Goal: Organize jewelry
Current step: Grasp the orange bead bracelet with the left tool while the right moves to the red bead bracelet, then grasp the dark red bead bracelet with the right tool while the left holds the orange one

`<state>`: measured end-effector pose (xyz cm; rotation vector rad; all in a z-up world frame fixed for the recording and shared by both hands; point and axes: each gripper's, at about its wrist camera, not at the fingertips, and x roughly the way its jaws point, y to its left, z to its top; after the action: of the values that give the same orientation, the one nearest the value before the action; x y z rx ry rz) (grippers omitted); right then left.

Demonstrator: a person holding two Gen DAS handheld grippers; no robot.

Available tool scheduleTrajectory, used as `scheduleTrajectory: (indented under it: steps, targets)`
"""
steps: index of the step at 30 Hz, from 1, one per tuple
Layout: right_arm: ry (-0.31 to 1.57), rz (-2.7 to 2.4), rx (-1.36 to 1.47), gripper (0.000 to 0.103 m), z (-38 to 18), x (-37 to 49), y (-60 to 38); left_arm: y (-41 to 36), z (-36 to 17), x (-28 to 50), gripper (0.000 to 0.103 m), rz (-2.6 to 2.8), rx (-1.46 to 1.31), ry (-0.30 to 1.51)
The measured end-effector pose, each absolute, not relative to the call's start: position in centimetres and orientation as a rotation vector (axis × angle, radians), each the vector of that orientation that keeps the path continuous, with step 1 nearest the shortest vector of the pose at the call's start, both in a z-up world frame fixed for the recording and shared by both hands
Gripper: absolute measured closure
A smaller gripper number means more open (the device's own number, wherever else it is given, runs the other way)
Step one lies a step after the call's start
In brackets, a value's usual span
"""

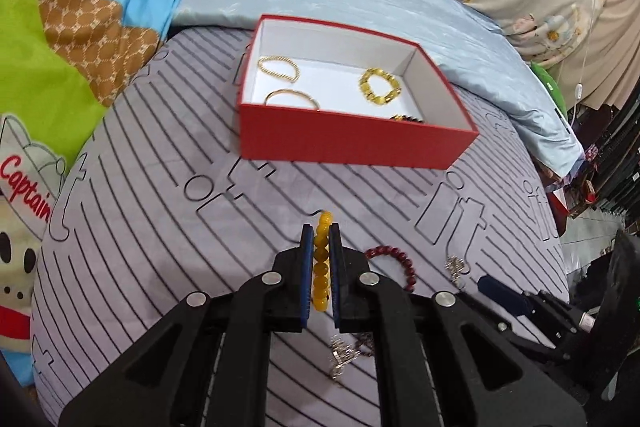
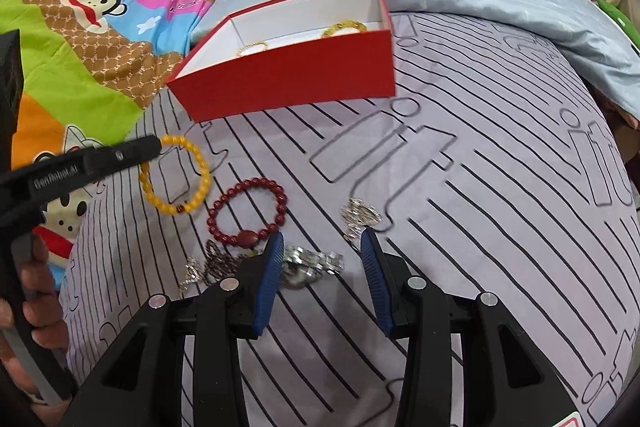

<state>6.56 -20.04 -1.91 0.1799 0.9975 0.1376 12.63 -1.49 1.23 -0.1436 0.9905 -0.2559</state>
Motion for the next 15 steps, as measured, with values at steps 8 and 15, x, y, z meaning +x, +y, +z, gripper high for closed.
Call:
scheduleTrajectory:
  steps: [8, 15]
  targets:
    - [1.025, 0.193, 0.141, 0.067, -2.8, 9.1, -16.9, 0.8, -0.8, 12.2, 0.096, -0.210, -0.168, 1.035]
    - [1.046, 0.189, 0.111, 0.079, -4.1, 10.2, -16.2, 1.7, -2.1, 12.2, 0.096, -0.190, -0.174, 1.058]
